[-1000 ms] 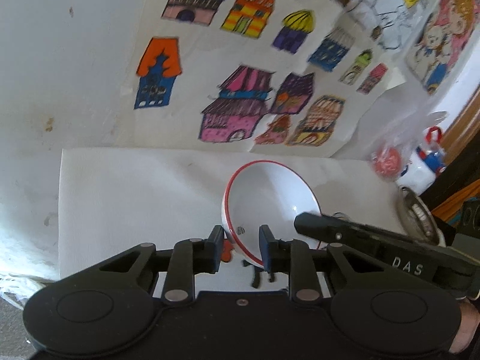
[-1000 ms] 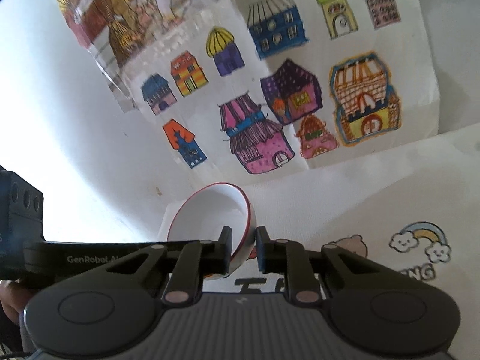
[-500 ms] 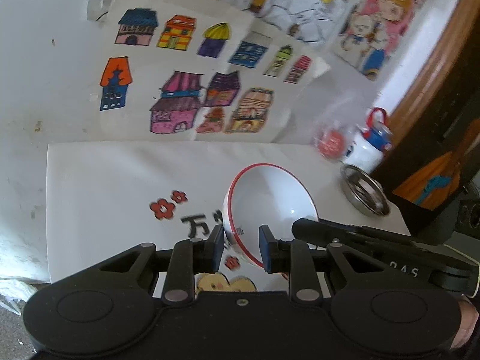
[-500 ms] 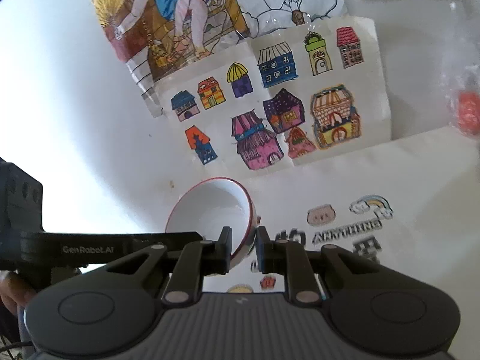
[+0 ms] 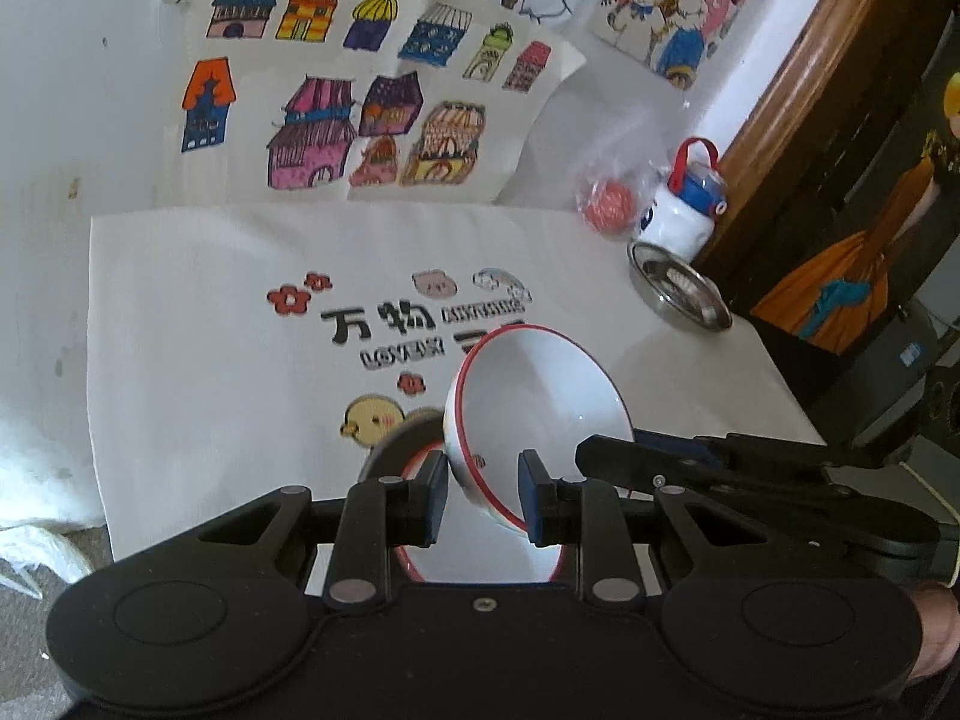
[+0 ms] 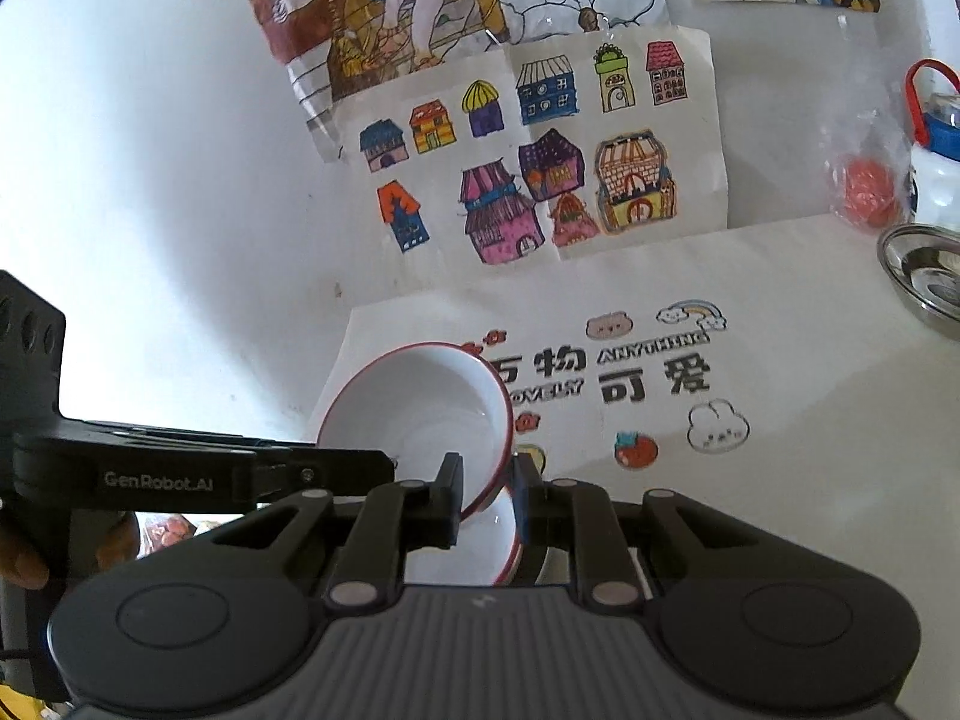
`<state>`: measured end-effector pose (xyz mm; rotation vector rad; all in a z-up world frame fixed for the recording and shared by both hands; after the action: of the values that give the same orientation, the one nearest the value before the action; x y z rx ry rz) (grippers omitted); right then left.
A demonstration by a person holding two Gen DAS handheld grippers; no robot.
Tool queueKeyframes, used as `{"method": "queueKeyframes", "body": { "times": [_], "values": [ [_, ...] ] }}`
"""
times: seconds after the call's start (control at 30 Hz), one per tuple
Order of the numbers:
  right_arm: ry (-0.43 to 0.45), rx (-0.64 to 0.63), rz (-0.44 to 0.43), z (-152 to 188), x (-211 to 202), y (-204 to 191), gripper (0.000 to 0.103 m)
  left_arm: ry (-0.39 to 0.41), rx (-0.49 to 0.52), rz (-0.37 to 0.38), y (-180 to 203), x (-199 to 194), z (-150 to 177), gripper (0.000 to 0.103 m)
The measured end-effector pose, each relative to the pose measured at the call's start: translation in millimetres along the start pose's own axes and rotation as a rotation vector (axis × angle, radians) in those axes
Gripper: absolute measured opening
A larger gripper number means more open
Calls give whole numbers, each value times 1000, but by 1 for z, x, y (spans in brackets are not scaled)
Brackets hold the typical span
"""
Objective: Organize plates and bowls
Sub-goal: 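Lower the second white bowl into the white bowl inside the steel bowl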
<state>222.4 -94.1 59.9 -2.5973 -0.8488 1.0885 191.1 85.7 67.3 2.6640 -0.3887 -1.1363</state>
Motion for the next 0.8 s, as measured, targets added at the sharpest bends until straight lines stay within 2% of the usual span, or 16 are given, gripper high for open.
{"method": "queueKeyframes", "body": {
  "times": [0.4,0.8],
  "values": [
    [-62,-26,41,21,2,-9,21,-105,19,-14,1,3,22,26],
    [-87,-34,65,23,8,-6,21,-129,54,-30,1,10,20,26]
  ]
}}
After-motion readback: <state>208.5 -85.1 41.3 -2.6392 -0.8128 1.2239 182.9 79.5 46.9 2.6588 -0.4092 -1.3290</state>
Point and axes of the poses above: each gripper's, at about its wrist camera, not at the fingertips, and x roughly the way its jaws point, y to its right, z to its underside, the point moved 4 cm from there along x, roughly the way its jaws point, and after that the axes turned 8 degrees about x, right-handed, at the moved point
